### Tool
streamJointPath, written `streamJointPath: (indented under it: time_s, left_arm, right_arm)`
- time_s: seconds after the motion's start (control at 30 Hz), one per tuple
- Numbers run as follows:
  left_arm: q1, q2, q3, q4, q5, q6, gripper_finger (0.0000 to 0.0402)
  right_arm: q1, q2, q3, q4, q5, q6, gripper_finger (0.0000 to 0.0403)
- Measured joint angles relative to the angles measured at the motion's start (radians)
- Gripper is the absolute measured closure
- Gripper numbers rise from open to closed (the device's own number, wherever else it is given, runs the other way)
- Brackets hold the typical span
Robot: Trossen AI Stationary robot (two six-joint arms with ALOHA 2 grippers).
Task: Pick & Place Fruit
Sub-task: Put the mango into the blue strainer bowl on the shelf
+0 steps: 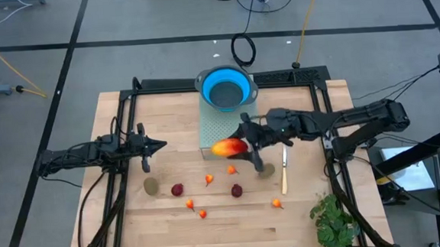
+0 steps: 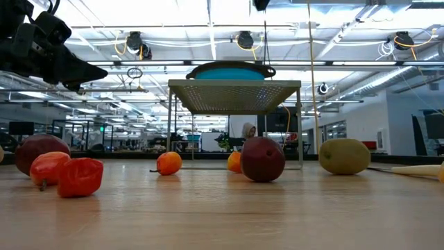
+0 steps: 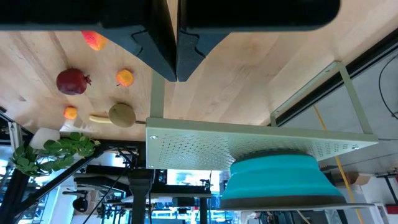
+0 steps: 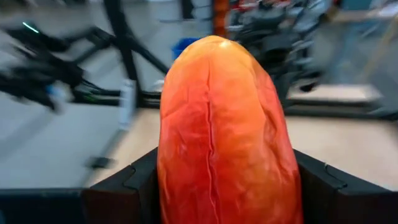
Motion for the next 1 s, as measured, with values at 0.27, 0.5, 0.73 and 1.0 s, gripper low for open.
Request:
streamJointPath:
  time_s: [0.27,0.5,0.73,1.0]
  left_arm:
    - [0.000,0.000,0.000,0.000,0.000,0.000,0.0392]
    - [0.000,0.000,0.000,0.000,0.000,0.035,0.0392]
    - [0.000,0.000,0.000,0.000,0.000,0.061,0.0392]
    - [0.000,0.000,0.000,0.000,0.000,0.060,0.0392]
  right_arm:
    - [-0.078,0.000,0.000,0.000,-0.407,0.312,0.0171]
    - [-0.115,0.000,-0.001,0.070,-0.700,0.486,0.0168]
    - [-0.120,0.000,-0.001,0.379,-0.838,0.636,0.0168]
    - [-0.111,0.000,-0.001,0.672,-0.858,0.799,0.0171]
